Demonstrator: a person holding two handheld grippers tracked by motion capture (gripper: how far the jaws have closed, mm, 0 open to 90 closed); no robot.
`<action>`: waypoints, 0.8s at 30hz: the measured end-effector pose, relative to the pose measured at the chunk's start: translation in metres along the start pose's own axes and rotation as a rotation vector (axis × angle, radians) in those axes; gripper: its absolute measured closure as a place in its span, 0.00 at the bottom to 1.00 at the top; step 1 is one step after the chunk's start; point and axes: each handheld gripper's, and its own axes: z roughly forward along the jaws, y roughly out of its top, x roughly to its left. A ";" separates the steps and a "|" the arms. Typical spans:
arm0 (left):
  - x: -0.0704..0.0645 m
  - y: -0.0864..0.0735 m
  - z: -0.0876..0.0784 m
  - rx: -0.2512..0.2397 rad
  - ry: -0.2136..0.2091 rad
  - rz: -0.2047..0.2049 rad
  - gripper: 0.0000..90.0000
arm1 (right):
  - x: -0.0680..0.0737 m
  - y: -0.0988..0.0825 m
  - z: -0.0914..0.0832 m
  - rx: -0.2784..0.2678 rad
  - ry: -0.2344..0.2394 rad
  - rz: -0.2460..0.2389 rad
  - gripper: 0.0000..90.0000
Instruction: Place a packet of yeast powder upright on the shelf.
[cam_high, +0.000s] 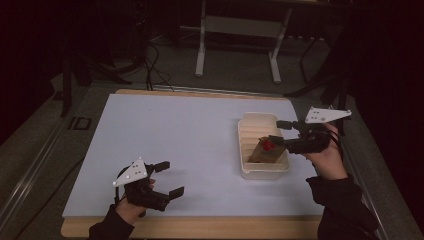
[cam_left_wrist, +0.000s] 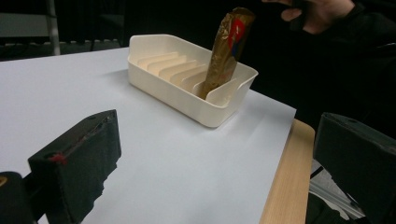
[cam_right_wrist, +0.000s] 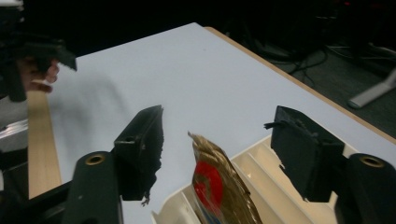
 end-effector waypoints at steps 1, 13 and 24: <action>0.000 0.000 0.000 0.001 0.000 0.003 0.02 | 0.003 0.002 0.000 -0.002 -0.003 -0.008 0.30; -0.003 -0.002 0.002 0.015 -0.003 0.021 0.02 | 0.042 0.006 0.004 -0.025 0.011 -0.005 0.14; -0.004 -0.001 0.001 0.012 -0.003 0.036 0.02 | 0.079 -0.010 0.006 -0.094 0.078 -0.010 0.13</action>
